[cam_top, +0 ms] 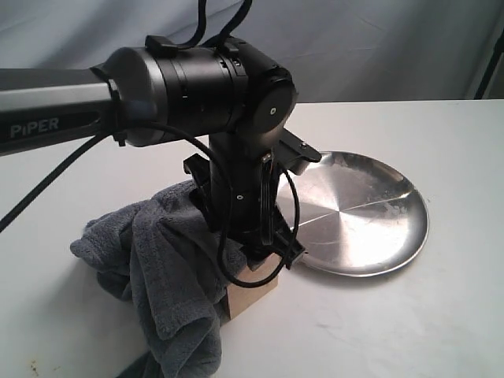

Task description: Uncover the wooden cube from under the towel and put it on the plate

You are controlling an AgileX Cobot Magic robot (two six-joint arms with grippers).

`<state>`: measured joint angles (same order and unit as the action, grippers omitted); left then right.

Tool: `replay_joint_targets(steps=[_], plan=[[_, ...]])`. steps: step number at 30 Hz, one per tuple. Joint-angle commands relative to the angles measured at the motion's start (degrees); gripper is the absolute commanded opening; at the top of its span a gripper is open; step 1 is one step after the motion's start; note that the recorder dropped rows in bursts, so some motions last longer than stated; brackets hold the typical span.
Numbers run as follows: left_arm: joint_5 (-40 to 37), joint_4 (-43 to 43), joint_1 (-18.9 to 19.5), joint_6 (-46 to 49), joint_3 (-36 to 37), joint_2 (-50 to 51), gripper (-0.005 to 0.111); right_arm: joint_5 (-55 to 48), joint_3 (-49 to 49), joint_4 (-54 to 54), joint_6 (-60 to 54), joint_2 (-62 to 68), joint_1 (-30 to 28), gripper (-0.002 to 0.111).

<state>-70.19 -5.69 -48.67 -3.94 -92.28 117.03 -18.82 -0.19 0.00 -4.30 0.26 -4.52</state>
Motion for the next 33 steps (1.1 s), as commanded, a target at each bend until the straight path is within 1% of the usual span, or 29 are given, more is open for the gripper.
replay_joint_targets(steps=[1,7,8,9,14,17,25,31,33], plan=[[0.23,-1.94,-0.28,-0.12,-0.32,0.44,0.056,0.05,0.19,0.70,0.06,-0.26,-0.08,0.000],[0.23,-0.85,-0.28,-0.12,-0.32,0.44,0.010,0.05,0.19,0.70,0.06,-0.26,-0.08,0.000],[0.23,-0.85,-0.28,-0.12,-0.32,0.44,0.003,0.05,0.19,0.70,0.06,-0.26,-0.08,0.000],[0.23,-0.85,-0.28,0.03,-0.32,0.44,0.000,0.05,0.19,0.70,0.06,-0.26,-0.08,0.000],[0.23,-1.35,-0.28,0.03,-0.32,0.44,0.000,0.05,0.19,0.70,0.06,-0.26,-0.08,0.000],[0.23,-3.29,-0.28,-0.09,-0.32,0.18,0.000,0.05,0.19,0.70,0.06,-0.26,-0.08,0.000],[0.23,-5.52,0.23,-0.09,-0.32,-3.36,0.000,0.05,0.19,0.70,0.06,-0.26,-0.08,0.000],[0.23,-12.08,0.37,-2.66,-0.32,-6.81,0.000,0.05,0.19,0.70,0.06,-0.26,-0.08,0.000],[0.23,-12.23,0.93,-3.81,-0.32,-7.60,0.000,0.05,0.19,0.70,0.06,-0.26,-0.08,0.000]])
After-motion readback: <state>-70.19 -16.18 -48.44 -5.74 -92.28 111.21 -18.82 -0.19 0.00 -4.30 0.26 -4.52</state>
